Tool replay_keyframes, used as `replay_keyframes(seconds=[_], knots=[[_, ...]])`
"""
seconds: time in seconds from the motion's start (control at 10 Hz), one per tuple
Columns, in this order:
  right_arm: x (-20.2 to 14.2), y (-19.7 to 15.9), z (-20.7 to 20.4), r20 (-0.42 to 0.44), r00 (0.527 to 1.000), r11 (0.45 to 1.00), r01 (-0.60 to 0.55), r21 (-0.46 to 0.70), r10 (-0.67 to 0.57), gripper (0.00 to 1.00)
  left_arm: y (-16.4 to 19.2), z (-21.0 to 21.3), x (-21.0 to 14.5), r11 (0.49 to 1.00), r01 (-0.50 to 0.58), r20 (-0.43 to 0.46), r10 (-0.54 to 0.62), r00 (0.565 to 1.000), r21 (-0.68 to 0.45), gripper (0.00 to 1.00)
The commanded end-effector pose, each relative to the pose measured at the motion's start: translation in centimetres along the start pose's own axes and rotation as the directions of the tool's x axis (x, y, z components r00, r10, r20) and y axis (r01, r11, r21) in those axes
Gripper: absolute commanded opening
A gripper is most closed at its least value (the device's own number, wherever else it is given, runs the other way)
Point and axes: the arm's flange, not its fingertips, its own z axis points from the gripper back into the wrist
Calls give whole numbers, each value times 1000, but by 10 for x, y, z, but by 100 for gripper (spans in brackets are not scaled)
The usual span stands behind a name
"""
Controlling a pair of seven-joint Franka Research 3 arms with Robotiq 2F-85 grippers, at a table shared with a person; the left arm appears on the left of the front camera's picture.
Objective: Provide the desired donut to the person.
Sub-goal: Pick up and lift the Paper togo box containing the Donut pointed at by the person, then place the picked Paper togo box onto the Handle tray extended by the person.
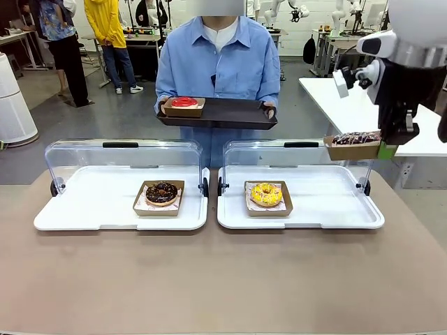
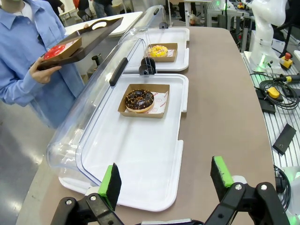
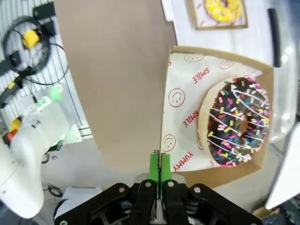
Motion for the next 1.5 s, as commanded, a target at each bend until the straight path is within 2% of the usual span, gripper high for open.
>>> replay_keyframes(seconds=[0.0,0.1,0.2,1.4], knots=[[3,-20,6,47,998,998,36,59,-39,0,-1,1,1,1000,3,5,-3,1000,3,100],[-1,-26,0,77,997,997,21,74,-26,0,-1,1,1,1000,3,5,-3,1000,3,100],[0,-11,2,10,1000,1000,12,23,-12,0,-1,1,1,1000,3,5,-3,1000,3,100],[0,-11,2,10,1000,1000,12,23,-12,0,-1,1,1,1000,3,5,-3,1000,3,100]])
